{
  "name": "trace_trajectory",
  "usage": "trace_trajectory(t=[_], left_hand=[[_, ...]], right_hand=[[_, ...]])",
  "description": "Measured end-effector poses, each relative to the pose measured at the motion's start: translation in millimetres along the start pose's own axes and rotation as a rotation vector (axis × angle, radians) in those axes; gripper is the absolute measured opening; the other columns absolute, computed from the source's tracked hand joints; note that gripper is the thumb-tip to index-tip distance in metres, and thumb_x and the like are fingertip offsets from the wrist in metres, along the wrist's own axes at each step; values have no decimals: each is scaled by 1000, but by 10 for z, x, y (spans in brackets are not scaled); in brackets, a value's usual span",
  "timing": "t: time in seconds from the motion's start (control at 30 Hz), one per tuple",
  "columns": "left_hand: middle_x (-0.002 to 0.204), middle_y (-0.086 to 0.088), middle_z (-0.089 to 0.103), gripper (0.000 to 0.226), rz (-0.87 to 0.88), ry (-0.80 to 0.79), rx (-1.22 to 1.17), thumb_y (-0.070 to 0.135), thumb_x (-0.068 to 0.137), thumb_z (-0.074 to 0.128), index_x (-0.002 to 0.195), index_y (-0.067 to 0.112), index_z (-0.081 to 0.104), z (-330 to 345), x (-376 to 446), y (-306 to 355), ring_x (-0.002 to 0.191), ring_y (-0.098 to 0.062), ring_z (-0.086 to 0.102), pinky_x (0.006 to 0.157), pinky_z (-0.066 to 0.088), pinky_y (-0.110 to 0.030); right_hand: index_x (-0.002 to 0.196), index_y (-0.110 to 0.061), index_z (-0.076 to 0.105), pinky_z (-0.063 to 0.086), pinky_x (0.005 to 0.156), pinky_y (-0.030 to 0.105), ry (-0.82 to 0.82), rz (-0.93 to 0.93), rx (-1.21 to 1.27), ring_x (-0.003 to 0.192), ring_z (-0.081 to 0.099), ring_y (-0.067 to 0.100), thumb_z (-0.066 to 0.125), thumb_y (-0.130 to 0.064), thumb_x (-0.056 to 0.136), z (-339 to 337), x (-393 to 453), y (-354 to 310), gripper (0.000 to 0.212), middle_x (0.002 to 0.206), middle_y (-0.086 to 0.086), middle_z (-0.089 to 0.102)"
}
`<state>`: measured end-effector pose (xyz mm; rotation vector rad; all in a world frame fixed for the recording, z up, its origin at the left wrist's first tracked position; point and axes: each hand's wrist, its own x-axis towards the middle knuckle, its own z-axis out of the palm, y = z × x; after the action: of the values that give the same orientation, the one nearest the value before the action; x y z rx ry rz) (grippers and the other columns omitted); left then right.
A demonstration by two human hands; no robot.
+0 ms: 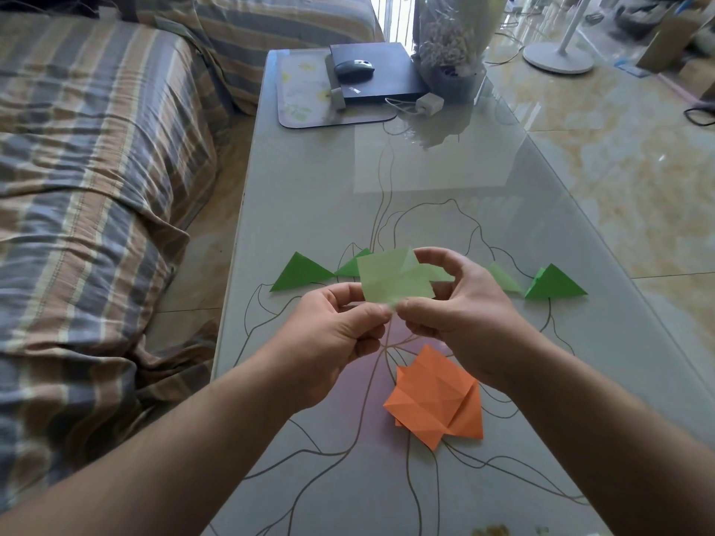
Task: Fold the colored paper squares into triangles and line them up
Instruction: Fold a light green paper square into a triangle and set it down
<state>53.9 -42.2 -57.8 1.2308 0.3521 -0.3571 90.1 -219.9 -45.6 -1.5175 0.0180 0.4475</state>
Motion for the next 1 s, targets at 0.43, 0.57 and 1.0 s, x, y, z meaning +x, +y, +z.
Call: trace_trajectory(t=[0.43,0.57,1.0], left_hand=[[68,1,68,30,70,45,0,-3,91,70,118,6,64,-41,21,38,65,-15,61,69,55,-30],[69,-1,68,29,80,43,14,-3,91,70,118,7,64,-43,17,40,64,-15,61,67,55,-29],[72,-1,71,28,119,99,64,-3,90,71,109,16,64,-55,19,70,67,-16,63,73,56,-33]], right_hand=[[141,-21,49,59,82,42,19,33,133,72,66,26,78,10,82,-45,3,-27,72,65,2,62],[140,-21,49,56,85,46,6,57,153,70,65,25,75,12,82,-62,24,-23,71,64,2,61],[133,-17,56,58,87,45,51,21,131,72,66,26,71,15,84,-123,51,-54,60,68,7,62]])
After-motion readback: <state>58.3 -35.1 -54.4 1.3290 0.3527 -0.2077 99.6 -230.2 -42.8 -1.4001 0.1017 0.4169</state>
